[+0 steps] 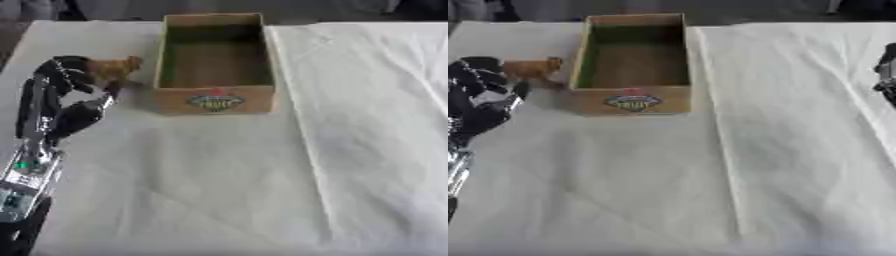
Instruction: Pick up objects on the table and place them in the box.
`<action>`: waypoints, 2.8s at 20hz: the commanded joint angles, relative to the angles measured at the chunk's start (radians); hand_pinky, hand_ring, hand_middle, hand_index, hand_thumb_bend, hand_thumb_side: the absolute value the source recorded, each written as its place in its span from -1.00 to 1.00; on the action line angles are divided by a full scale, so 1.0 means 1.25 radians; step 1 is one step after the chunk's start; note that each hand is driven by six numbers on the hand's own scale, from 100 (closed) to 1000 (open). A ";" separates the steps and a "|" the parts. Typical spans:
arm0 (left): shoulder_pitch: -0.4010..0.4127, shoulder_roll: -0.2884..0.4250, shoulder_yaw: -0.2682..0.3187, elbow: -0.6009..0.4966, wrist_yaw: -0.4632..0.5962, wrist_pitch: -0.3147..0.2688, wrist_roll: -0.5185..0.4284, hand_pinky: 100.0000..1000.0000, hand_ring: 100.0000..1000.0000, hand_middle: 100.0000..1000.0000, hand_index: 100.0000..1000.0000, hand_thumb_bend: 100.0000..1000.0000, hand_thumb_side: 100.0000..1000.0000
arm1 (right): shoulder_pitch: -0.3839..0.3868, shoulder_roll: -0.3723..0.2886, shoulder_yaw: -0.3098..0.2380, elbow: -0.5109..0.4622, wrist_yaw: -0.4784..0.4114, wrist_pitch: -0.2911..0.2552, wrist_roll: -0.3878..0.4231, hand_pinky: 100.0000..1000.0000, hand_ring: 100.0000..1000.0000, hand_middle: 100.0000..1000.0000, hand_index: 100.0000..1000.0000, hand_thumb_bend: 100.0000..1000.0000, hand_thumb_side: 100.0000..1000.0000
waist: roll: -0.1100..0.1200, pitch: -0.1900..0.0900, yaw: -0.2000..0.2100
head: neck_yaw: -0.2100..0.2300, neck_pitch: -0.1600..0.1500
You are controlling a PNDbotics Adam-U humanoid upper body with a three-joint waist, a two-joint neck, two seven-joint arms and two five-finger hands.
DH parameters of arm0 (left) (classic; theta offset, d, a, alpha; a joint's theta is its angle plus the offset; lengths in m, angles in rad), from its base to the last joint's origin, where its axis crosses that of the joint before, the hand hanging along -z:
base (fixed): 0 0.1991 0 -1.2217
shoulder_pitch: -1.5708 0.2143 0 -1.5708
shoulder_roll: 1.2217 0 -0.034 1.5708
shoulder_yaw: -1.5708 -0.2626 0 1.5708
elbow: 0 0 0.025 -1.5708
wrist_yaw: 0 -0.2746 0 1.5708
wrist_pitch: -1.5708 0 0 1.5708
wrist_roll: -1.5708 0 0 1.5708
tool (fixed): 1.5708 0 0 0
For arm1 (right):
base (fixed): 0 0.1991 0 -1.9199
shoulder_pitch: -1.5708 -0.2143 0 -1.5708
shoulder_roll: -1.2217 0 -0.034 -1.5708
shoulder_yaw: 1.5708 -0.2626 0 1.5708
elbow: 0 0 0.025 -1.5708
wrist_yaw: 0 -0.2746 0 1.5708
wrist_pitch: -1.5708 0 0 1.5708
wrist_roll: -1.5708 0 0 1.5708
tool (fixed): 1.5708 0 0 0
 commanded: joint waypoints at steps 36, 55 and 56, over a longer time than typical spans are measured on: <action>-0.399 0.243 -0.075 0.433 -0.573 0.041 -0.462 0.25 0.19 0.20 0.40 0.14 -1.00 | 0.014 -0.028 0.002 -0.015 -0.009 0.000 0.015 -0.28 0.07 0.24 0.55 -1.00 -0.44 | 0.018 -0.042 -0.035 | 0.008 0.009; -0.460 0.154 -0.052 0.576 -0.747 0.020 -0.490 0.28 0.21 0.22 0.42 0.13 -1.00 | 0.013 -0.022 0.004 -0.014 -0.010 -0.001 0.021 -0.28 0.07 0.24 0.55 -1.00 -0.43 | 0.014 -0.032 -0.045 | 0.011 0.005; -0.462 0.151 -0.051 0.580 -0.757 0.021 -0.481 0.28 0.20 0.22 0.42 0.13 -1.00 | 0.013 -0.022 0.004 -0.014 -0.010 -0.001 0.021 -0.28 0.07 0.24 0.55 -1.00 -0.43 | 0.013 -0.031 -0.046 | 0.011 0.004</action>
